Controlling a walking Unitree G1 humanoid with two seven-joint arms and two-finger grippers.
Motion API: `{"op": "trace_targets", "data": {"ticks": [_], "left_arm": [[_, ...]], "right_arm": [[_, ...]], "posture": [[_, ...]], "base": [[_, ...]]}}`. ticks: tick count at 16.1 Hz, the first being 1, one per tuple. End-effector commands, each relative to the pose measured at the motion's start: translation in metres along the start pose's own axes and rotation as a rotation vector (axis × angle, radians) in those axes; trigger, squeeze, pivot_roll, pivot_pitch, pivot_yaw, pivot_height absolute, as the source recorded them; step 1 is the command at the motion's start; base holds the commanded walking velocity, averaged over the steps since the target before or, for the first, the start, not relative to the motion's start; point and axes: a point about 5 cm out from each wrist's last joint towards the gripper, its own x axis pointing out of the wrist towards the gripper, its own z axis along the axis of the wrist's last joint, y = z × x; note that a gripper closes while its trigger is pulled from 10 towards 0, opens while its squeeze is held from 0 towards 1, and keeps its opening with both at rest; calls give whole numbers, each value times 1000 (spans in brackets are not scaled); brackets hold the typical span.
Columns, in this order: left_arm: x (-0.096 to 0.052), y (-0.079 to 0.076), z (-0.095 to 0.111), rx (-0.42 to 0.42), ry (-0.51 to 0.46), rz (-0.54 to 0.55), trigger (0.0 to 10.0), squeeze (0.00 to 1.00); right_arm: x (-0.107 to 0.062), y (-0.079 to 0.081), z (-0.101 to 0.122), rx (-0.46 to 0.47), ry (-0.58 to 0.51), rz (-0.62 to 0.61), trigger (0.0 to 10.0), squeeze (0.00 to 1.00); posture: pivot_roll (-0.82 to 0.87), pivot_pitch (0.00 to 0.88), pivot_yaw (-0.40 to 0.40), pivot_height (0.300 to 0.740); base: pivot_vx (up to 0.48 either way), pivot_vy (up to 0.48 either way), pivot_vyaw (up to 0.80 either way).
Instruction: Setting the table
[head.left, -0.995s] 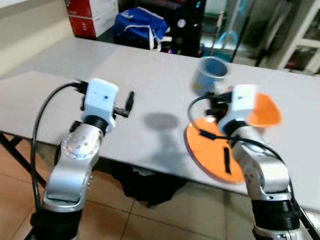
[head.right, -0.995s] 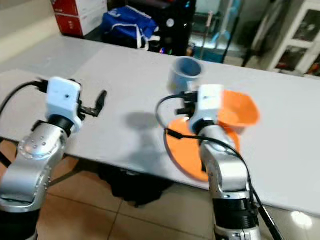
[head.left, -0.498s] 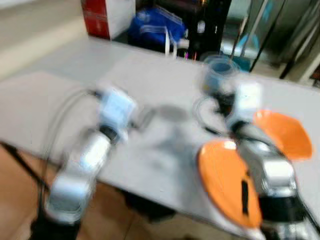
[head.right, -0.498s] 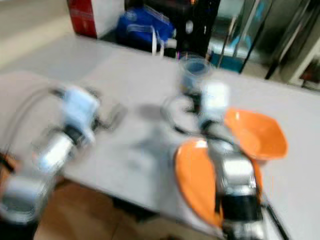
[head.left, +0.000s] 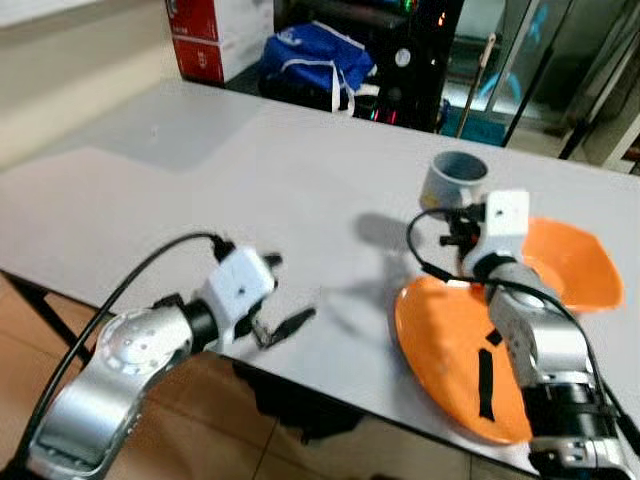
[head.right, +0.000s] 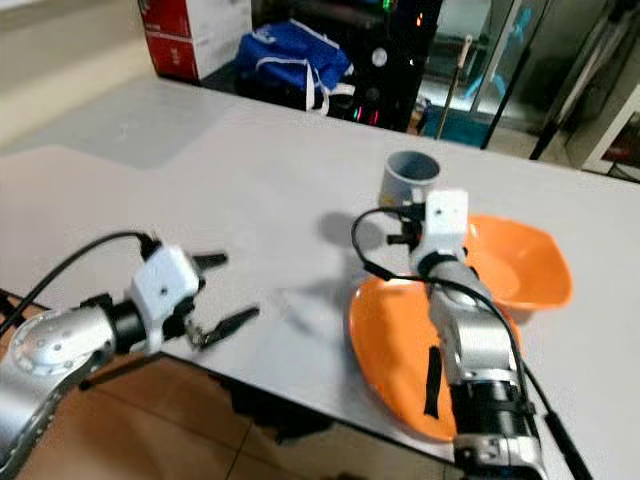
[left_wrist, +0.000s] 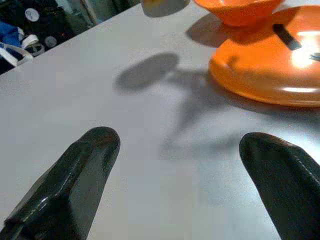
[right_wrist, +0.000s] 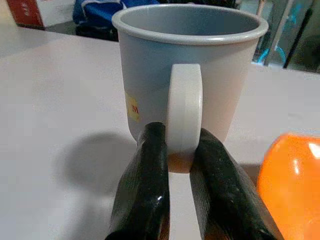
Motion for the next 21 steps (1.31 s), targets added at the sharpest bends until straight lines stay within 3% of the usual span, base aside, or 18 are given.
{"op": "trace_targets", "data": {"ticks": [1,4,5,7,13,19,20,21], "left_arm": [[2,5,1,5,-15,15,10000,0],[4,12,3,11,-27,51,10000,0],[4,12,6,12,-37,36,10000,0],[2,10,6,3,-44,25,10000,0],[2,11,4,7,-37,21,10000,0],[7,10,6,11,-51,3,10000,0],[7,10,7,12,-51,5,10000,0],[7,11,7,13,-51,6,10000,0]], "right_arm": [[6,-4,4,53,-28,15,10000,0],[13,-6,-2,102,1,38,10000,0],[17,-4,-10,40,72,47,10000,0],[17,-4,-13,16,104,64,10000,0],[-8,-14,-13,-81,119,188,10000,0],[-20,-21,-41,-55,217,138,10000,0],[-19,-21,-43,-53,221,135,10000,212],[-19,-21,-44,-52,225,130,10000,949]], "posture": [[-15,2,-30,740],[-14,7,-26,740],[-10,8,-33,740],[-7,10,-36,740],[-14,9,-28,740],[-19,3,-19,740],[-18,2,-20,740],[-18,2,-20,740]], "base": [[0,0,0],[0,0,0],[0,0,0],[0,0,0],[0,0,0],[0,0,0],[0,0,0],[0,0,0]]}}
